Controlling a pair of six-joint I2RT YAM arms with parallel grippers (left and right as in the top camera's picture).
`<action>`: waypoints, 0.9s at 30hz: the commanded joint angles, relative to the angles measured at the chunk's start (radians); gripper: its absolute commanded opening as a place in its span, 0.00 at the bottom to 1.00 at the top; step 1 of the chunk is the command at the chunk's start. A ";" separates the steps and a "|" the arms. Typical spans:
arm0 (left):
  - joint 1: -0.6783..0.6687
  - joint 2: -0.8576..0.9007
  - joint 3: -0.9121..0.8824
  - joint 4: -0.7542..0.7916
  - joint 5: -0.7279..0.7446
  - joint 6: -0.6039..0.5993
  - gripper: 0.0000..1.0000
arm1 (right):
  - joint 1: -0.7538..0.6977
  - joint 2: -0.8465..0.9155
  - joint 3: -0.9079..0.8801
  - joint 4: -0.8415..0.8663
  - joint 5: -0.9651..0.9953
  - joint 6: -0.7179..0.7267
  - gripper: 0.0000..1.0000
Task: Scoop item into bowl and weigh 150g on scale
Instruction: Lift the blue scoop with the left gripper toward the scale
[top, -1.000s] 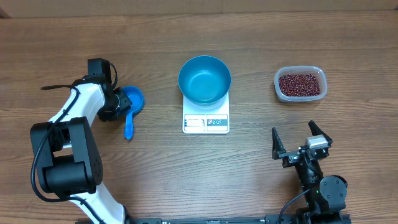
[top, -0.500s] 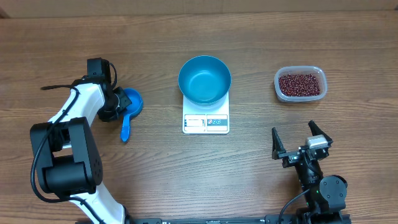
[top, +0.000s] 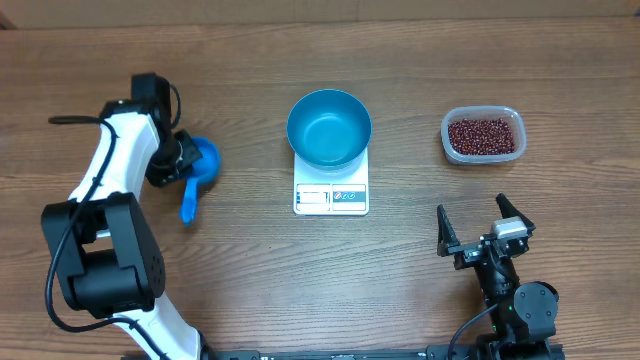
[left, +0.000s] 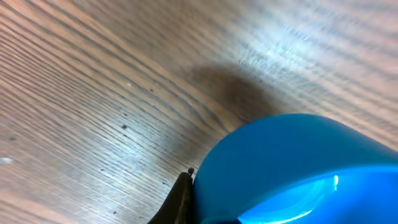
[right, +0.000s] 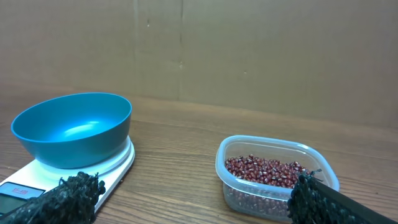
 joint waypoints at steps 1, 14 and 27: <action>-0.002 -0.047 0.050 -0.028 -0.029 0.006 0.04 | -0.003 -0.010 -0.010 0.003 -0.005 -0.015 1.00; -0.037 -0.394 0.052 -0.127 -0.047 0.017 0.04 | -0.003 -0.010 -0.010 0.003 -0.005 -0.015 1.00; -0.050 -0.620 0.052 -0.287 -0.047 -0.097 0.04 | -0.003 -0.010 -0.010 0.003 -0.005 -0.015 1.00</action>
